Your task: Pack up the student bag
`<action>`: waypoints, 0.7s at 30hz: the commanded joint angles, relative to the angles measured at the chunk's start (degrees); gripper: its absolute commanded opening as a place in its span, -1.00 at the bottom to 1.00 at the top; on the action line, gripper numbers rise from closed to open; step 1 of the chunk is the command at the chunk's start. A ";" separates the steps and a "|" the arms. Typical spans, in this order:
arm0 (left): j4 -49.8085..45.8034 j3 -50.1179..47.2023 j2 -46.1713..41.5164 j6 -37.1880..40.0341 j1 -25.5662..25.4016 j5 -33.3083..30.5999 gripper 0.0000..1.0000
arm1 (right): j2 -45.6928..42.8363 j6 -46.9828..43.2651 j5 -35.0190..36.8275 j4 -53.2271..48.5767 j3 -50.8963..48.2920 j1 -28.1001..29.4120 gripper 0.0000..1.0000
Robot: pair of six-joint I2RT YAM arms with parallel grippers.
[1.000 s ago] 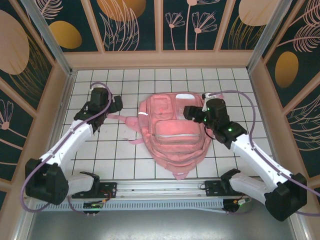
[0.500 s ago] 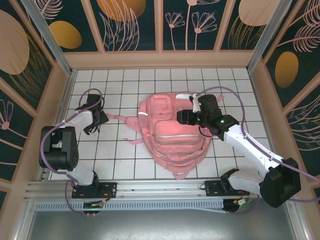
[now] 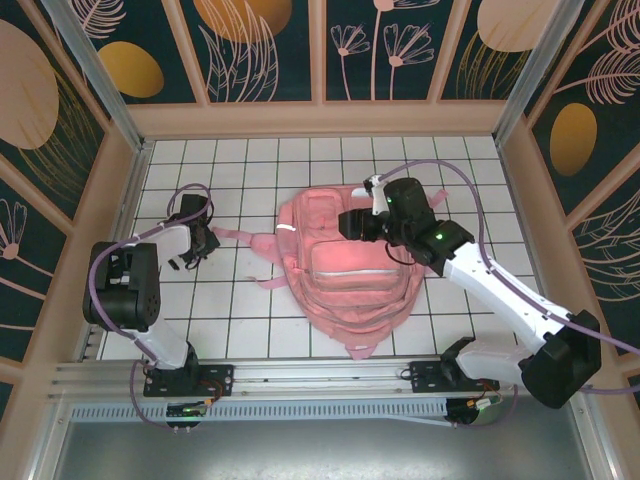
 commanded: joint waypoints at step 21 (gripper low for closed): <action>34.08 -3.83 -18.16 -12.43 -32.62 48.38 -0.95 | 16.32 33.90 -28.94 20.70 -0.08 -5.14 0.44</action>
